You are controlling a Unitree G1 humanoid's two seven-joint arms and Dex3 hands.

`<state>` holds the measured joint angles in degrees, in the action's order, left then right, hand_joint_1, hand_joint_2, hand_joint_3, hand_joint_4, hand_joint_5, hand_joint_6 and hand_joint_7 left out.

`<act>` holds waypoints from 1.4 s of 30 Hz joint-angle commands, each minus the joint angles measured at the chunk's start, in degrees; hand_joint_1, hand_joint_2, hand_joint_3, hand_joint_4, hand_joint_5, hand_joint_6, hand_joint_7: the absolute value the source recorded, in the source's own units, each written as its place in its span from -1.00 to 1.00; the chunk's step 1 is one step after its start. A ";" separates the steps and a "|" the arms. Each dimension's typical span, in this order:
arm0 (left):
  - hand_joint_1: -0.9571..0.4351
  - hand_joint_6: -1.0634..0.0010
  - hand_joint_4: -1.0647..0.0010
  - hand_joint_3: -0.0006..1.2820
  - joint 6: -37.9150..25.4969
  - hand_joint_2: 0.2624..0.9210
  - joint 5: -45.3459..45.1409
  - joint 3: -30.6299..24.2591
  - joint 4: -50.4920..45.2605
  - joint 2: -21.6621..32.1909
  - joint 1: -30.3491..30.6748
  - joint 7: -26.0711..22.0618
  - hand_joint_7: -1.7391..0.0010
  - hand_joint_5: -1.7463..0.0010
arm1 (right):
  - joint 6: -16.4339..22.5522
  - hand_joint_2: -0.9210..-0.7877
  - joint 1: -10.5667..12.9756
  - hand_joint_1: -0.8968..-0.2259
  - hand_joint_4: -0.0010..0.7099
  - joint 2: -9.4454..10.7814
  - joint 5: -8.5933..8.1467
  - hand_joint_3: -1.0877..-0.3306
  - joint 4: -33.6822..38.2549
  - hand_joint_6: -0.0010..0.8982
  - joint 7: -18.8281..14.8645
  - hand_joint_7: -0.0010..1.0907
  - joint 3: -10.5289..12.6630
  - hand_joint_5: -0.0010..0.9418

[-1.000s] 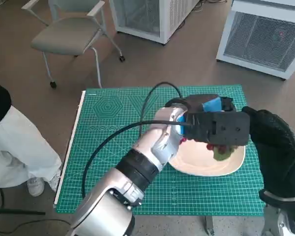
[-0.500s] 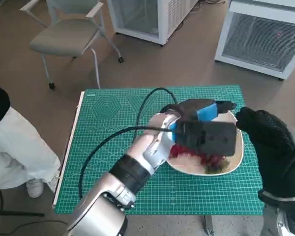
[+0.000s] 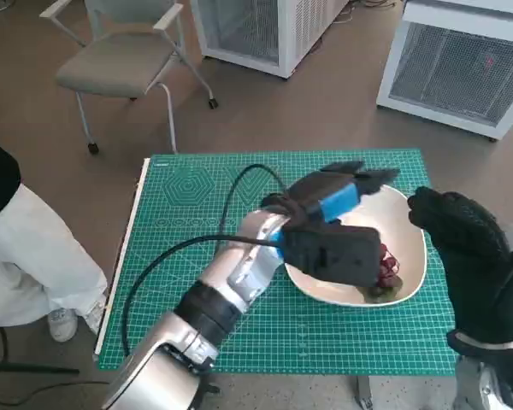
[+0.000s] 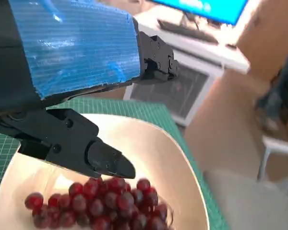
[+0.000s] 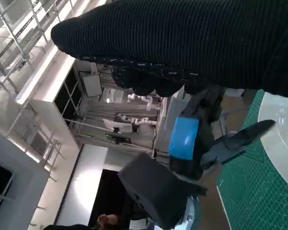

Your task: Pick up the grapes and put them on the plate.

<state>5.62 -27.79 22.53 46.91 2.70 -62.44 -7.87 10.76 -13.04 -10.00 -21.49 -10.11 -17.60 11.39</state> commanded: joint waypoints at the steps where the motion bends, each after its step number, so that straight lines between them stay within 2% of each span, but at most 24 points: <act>1: -0.16 0.48 0.80 -0.95 3.10 1.00 3.59 -4.19 -4.58 2.81 4.02 1.38 0.97 0.98 | -1.11 -1.00 0.87 0.35 0.16 -0.12 -0.52 0.21 0.32 -0.61 -0.20 0.76 -0.04 0.41; 7: -0.26 0.42 0.69 -0.91 9.97 1.00 13.36 -11.90 -9.24 5.61 11.20 -1.31 0.96 0.97 | -1.46 -1.00 0.91 0.35 0.16 -0.45 -0.82 0.21 -0.03 -0.61 -0.21 0.76 0.06 0.41; 12: -0.28 0.36 0.61 -0.90 15.50 1.00 27.54 -19.32 -11.57 5.68 17.98 -9.80 0.95 0.96 | -1.64 -1.00 0.93 0.35 0.16 -0.77 -1.02 0.21 -0.18 -0.61 -0.30 0.76 0.20 0.41; 16: -0.25 0.34 0.57 -0.93 16.44 1.00 38.10 -24.29 -13.15 5.04 22.76 -17.03 0.96 0.97 | -1.69 -1.00 0.71 0.35 0.16 -0.98 -1.13 0.21 0.05 -0.61 -0.37 0.76 0.28 0.41; 19: -0.21 0.33 0.55 -0.95 16.87 1.00 42.84 -26.93 -13.71 4.88 25.68 -20.12 0.97 0.98 | -1.75 -1.00 0.56 0.35 0.16 -1.07 -1.17 0.21 0.16 -0.61 -0.37 0.76 0.27 0.41; 29: -0.13 0.32 0.51 -0.96 17.20 1.00 46.98 -30.93 -16.72 5.19 32.15 -21.64 0.98 0.98 | -2.10 -1.00 -0.15 0.35 0.17 -1.09 -0.93 0.21 0.48 -0.60 -0.39 0.75 -0.16 0.41; 42: -0.06 0.30 0.44 -0.95 14.60 1.00 47.97 -31.26 -21.04 5.87 36.00 -23.18 0.99 0.98 | -2.13 -1.00 -1.04 0.35 0.17 -1.53 -0.69 0.21 1.51 -0.60 -0.95 0.75 -0.30 0.40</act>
<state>21.01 20.25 -8.83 27.15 8.39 -28.07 -30.72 9.50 -14.55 -11.10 -22.33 -9.73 -18.09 11.16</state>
